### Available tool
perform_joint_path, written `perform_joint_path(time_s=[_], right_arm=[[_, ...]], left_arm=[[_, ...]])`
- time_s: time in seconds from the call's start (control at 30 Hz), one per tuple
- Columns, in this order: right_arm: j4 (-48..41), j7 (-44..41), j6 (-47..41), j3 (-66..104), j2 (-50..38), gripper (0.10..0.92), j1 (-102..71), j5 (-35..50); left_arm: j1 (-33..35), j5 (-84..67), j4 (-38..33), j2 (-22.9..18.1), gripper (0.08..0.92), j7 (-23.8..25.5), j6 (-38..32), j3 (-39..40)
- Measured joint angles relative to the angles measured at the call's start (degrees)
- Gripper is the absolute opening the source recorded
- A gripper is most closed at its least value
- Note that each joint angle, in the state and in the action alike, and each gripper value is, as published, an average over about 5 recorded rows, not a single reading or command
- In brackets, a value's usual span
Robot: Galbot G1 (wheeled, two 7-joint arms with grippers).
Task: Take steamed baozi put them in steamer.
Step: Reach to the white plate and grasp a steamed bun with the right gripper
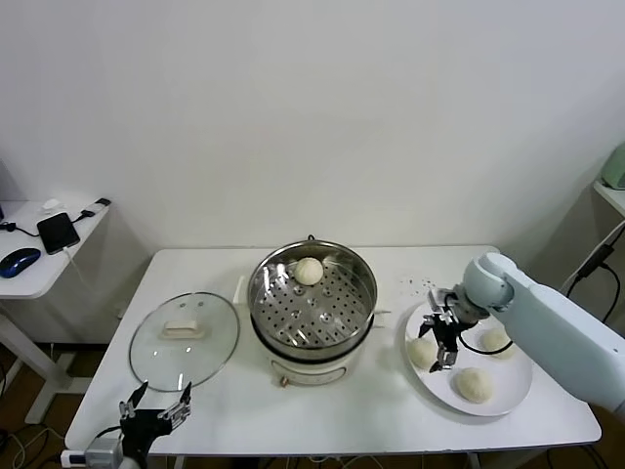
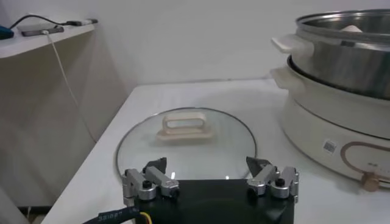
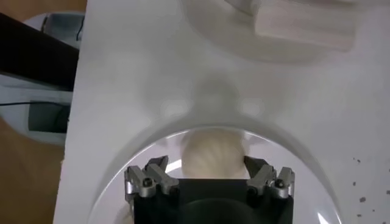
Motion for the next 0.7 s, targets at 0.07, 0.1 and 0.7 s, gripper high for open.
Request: perform_joint_path(time_s=[0.07, 0.1, 0.7], right_arm=[[-0.23, 0.09, 0.09, 0.25, 0.17, 0.823, -0.19, -0.23], [-0.34, 0.15, 0.12, 0.37, 0.25, 0.823, -0.28, -0.32], [-2.07, 0.81, 0.23, 1.05, 1.56, 0.776, -0.69, -1.01]], left_arm=[[-0.05, 0.00, 0.07, 0.00, 0.823, 0.00, -0.01, 0.01], [-0.08, 0.00, 0.10, 0.00, 0.823, 0.00, -0.01, 0.01], [-0.24, 0.04, 0.40, 0.01, 0.823, 0.01, 0.02, 0.00]])
